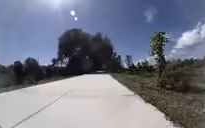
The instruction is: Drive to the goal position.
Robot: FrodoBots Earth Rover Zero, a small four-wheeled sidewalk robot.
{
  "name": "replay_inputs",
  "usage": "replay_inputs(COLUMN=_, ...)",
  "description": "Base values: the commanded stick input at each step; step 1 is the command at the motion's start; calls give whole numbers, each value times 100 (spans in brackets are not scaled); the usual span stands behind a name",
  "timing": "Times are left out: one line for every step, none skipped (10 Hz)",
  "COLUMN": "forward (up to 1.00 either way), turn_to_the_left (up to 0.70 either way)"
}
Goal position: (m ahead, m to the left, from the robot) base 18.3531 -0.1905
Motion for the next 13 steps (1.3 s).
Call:
replay_inputs(forward=85, turn_to_the_left=0)
replay_inputs(forward=85, turn_to_the_left=0)
replay_inputs(forward=85, turn_to_the_left=0)
replay_inputs(forward=85, turn_to_the_left=0)
replay_inputs(forward=85, turn_to_the_left=0)
replay_inputs(forward=84, turn_to_the_left=0)
replay_inputs(forward=85, turn_to_the_left=0)
replay_inputs(forward=85, turn_to_the_left=0)
replay_inputs(forward=85, turn_to_the_left=0)
replay_inputs(forward=85, turn_to_the_left=0)
replay_inputs(forward=85, turn_to_the_left=0)
replay_inputs(forward=85, turn_to_the_left=0)
replay_inputs(forward=85, turn_to_the_left=0)
